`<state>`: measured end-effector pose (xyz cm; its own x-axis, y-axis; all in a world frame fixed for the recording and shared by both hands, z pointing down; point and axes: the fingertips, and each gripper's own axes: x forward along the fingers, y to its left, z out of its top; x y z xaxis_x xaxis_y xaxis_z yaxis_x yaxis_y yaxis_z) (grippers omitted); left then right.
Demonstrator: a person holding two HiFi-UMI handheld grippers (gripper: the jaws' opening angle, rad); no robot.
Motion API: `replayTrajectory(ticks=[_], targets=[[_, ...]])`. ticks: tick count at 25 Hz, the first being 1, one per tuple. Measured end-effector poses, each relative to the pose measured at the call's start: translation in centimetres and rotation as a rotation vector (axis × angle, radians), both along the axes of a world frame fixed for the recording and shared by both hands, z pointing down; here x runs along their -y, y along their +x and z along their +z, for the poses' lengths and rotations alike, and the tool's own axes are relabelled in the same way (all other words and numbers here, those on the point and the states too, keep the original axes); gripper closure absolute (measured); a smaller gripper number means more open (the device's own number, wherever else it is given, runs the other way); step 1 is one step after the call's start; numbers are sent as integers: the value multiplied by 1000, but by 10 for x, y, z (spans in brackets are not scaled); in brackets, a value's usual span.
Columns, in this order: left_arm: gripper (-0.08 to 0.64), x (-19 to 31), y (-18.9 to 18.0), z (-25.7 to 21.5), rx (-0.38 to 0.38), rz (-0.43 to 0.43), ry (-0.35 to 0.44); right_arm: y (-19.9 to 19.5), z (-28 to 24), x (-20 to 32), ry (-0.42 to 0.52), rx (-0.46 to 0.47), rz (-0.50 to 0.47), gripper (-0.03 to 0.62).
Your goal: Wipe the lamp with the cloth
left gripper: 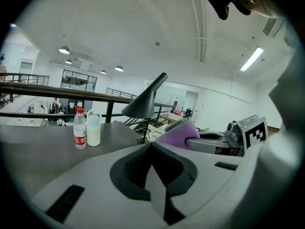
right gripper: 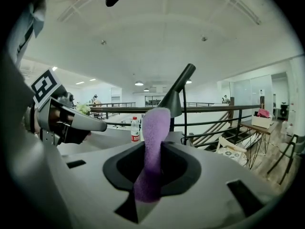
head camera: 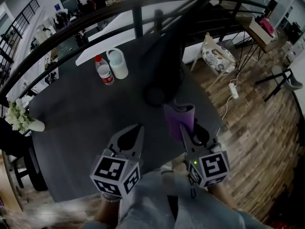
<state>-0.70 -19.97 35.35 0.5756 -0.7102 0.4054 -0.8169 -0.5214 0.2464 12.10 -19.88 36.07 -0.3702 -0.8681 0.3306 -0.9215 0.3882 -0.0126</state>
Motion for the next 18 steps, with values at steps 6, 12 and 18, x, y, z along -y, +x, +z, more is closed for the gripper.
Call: replayTrajectory(ticks=[6, 12, 18], targets=[[560, -1, -2, -3, -4, -4, 12, -6, -3, 0, 24, -8, -9, 506], [560, -2, 3, -4, -7, 4, 17, -5, -3, -2, 8, -11, -12, 506], [560, -4, 4, -5, -6, 4, 20, -1, -2, -3, 6, -25, -11, 506]])
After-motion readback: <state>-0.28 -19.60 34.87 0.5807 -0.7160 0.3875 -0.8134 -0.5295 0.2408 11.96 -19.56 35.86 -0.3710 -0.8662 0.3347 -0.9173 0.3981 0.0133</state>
